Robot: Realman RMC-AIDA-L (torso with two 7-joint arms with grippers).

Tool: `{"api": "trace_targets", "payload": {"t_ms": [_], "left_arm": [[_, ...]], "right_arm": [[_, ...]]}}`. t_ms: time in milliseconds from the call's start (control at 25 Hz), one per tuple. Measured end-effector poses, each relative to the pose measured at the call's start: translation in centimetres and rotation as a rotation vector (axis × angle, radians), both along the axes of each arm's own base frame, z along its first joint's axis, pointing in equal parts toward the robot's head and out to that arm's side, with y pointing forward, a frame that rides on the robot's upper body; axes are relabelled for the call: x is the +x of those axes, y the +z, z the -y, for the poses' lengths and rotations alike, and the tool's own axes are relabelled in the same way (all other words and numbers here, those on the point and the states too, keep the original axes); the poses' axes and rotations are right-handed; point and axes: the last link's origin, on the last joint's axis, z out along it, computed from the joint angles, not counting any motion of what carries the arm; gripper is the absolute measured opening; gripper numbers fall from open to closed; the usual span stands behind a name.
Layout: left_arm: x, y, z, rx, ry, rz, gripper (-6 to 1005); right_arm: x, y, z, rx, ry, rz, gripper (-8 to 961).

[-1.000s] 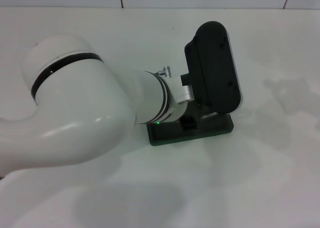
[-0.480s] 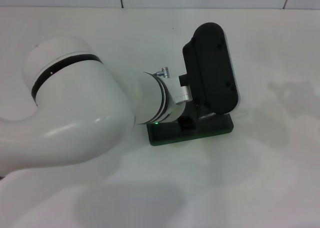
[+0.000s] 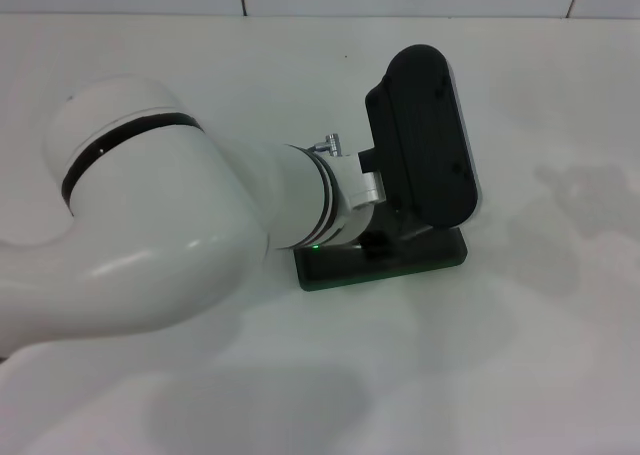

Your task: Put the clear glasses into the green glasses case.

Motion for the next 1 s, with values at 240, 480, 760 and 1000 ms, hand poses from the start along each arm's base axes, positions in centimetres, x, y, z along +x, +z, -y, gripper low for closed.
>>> {"api": "trace_targets", "payload": {"t_ms": [240,480,760,1000], "left_arm": [[-0.06,-0.12,0.11,-0.005,-0.004,-0.006,117],[0.01,-0.10,0.10,-0.005,-0.007,-0.008,132],[-0.17,-0.04,0.11,-0.006,-0.003,-0.016,133],[-0.39,-0.02,0.15,-0.009,-0.003,-0.024,134]], "right_arm": [[0.08,-0.13,0.03,0.002,0.002,-0.002,86],[0.17,-0.25,0.03,0.006,0.004,-0.012,88],[0.17,-0.25,0.01,0.007,0.006,-0.012,90],[0.15,-0.25,-0.02,0.007,0.007,-0.012,92]]}}
